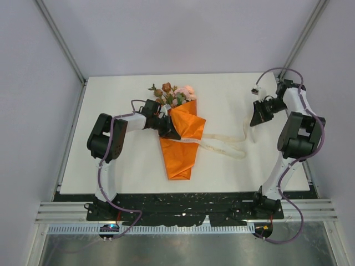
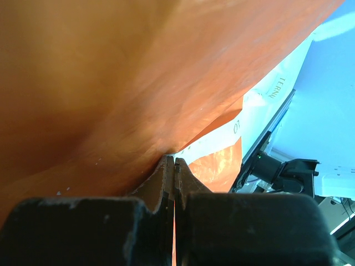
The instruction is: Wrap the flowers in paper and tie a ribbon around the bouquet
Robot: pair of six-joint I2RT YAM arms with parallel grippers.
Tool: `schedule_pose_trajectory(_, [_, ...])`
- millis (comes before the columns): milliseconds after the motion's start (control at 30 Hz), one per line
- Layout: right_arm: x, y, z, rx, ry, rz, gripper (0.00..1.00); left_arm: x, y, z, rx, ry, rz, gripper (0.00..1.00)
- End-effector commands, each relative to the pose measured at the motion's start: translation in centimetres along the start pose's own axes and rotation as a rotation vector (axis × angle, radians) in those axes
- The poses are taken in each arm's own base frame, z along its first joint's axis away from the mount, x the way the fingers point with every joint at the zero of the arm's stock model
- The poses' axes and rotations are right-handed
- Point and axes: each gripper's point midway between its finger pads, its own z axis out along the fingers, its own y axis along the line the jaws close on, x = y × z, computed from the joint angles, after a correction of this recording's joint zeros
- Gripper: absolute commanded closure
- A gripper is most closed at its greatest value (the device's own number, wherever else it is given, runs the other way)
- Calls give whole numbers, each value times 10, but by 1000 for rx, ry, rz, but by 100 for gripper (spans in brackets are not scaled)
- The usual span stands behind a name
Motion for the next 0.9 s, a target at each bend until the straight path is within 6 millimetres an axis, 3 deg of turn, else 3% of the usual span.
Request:
schedule_pose_trajectory(0, [-84,153,-81,-265,-321,-215,95,-10,-8,-2,0,-24,67,100])
schedule_pose_trajectory(33, [-94,194,-87,-328,-351,-291,95,-11,-8,-2,-1,-25,68,100])
schedule_pose_trajectory(67, [-100,217,-96,-350,-371,-312,95,-10,-8,-2,1,-22,68,100])
schedule_pose_trajectory(100, [-108,255,-91,-410,-373,-367,95,-10,-8,-1,0,-21,66,100])
schedule_pose_trajectory(133, [-112,274,-94,-424,-392,-411,95,-10,-8,-2,3,-19,66,100])
schedule_pose_trajectory(167, [-115,306,-85,-465,-381,-455,95,-11,-9,-1,3,-23,68,100])
schedule_pose_trajectory(200, [-118,320,-83,-478,-393,-484,95,-11,-10,-2,8,-21,68,100])
schedule_pose_trajectory(233, [-120,349,-73,-524,-392,-529,95,-11,-10,-2,8,-22,69,100])
schedule_pose_trajectory(300, [-118,388,-54,-567,-379,-608,95,-10,-10,-2,10,-24,66,100])
schedule_pose_trajectory(433, [-115,438,-16,-627,-332,-656,95,-10,-11,-3,15,-29,65,100])
schedule_pose_trajectory(467, [-110,450,-3,-631,-307,-675,80,-9,-11,-3,18,-28,65,100])
schedule_pose_trajectory(533, [-98,447,18,-593,-243,-698,56,-8,-11,-2,20,-22,61,100])
schedule_pose_trajectory(633, [-88,421,20,-572,-185,-681,44,-8,-13,-3,26,-20,67,100])
schedule_pose_trajectory(700, [-98,389,15,-536,-202,-609,36,-8,-12,-4,23,-26,69,100])
schedule_pose_trajectory(733, [-109,363,12,-490,-226,-550,34,-8,-12,-3,26,-24,68,100])
schedule_pose_trajectory(767, [-112,348,16,-464,-220,-514,34,-8,-12,-4,28,-24,67,100])
schedule_pose_trajectory(867, [-133,267,36,-283,-234,-343,38,-9,-12,-3,28,-24,67,100])
